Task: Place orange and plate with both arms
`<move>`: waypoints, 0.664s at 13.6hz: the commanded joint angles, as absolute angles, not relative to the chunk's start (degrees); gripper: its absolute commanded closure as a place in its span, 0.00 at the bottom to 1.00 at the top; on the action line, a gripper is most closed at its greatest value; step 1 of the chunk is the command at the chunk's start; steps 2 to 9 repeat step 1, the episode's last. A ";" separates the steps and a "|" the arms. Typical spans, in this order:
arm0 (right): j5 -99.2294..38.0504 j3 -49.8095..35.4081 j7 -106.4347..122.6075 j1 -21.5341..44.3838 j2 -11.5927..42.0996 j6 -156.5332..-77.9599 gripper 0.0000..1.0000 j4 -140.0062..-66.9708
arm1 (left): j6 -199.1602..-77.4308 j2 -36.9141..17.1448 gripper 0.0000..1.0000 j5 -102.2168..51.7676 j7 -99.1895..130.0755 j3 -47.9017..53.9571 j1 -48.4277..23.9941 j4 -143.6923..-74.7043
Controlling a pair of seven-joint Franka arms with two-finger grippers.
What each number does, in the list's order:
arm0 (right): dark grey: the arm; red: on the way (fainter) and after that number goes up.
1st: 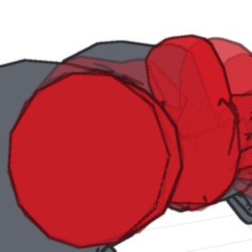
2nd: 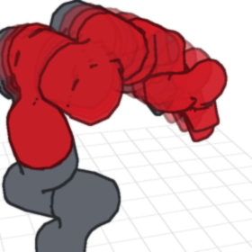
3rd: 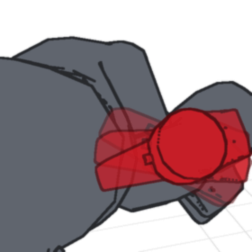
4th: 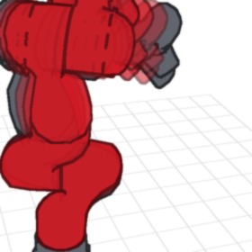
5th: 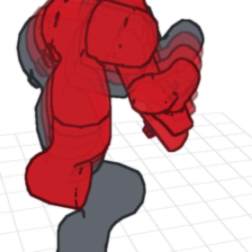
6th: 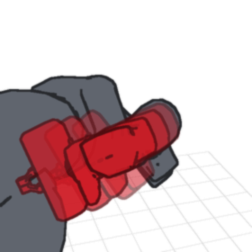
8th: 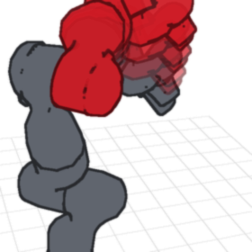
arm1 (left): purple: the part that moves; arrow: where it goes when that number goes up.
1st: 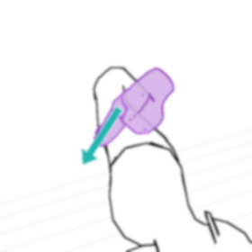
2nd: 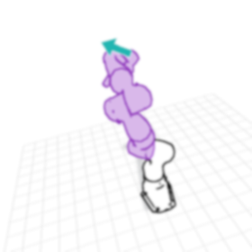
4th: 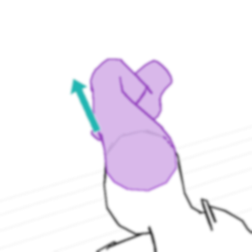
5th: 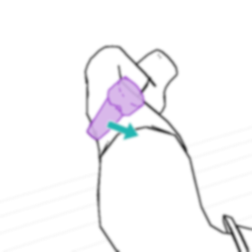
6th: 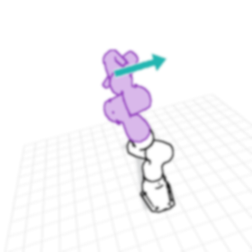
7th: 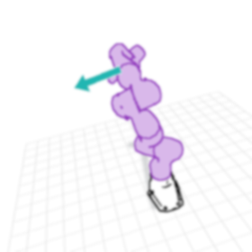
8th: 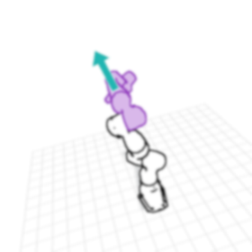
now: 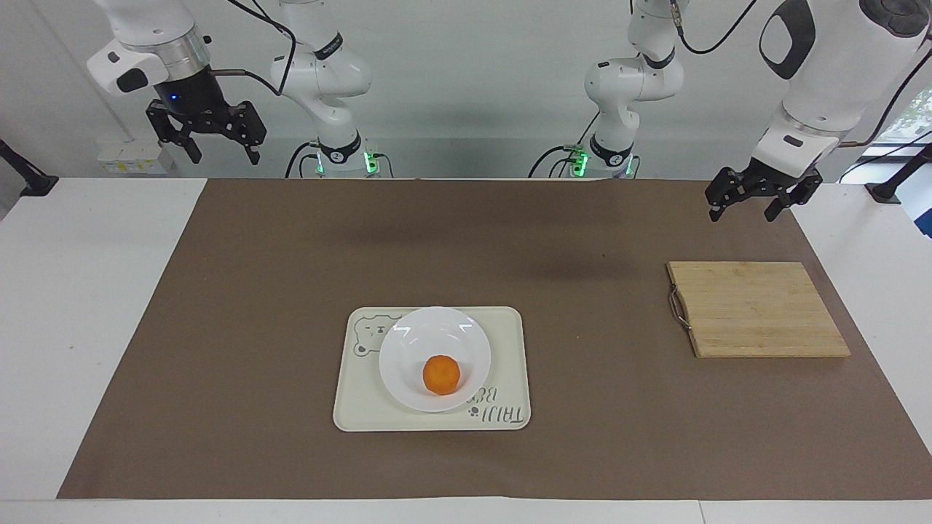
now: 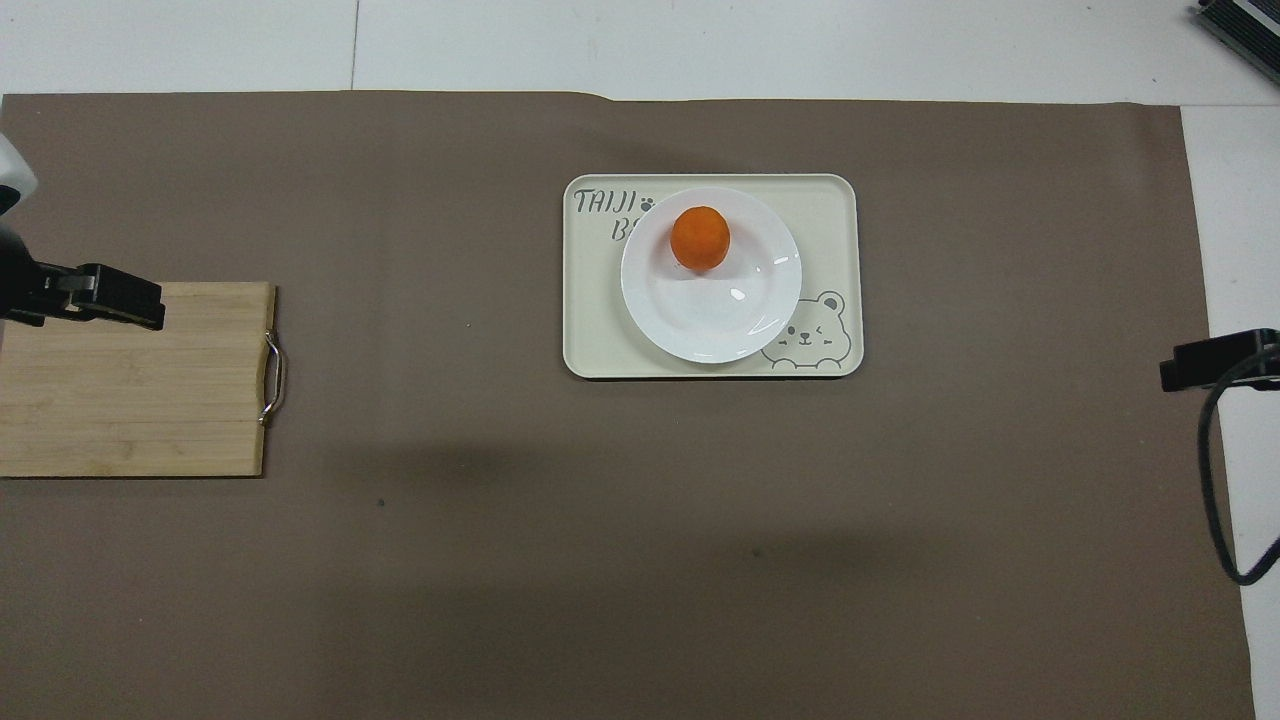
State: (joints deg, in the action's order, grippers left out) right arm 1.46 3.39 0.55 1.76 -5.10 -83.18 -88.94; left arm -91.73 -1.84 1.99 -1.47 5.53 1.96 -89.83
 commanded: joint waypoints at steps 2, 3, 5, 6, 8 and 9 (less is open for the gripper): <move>2.02 2.90 2.02 1.05 -6.68 -82.70 0.00 -90.61 | -92.64 -0.26 0.00 3.16 -1.49 5.80 2.46 -91.76; 2.02 2.90 2.02 1.05 -6.68 -82.70 0.00 -90.61 | -92.64 -0.26 0.00 3.16 -1.49 5.80 2.46 -91.76; 2.02 2.90 2.02 1.05 -6.68 -82.70 0.00 -90.61 | -92.64 -0.26 0.00 3.16 -1.49 5.80 2.46 -91.76; 2.02 2.90 2.02 1.05 -6.68 -82.70 0.00 -90.61 | -92.64 -0.26 0.00 3.16 -1.49 5.80 2.46 -91.76; 2.02 2.90 2.02 1.05 -6.68 -82.70 0.00 -90.61 | -92.64 -0.26 0.00 3.16 -1.49 5.80 2.46 -91.76; 2.02 2.90 2.02 1.05 -6.68 -82.70 0.00 -90.61 | -92.64 -0.26 0.00 3.16 -1.49 5.80 2.46 -91.76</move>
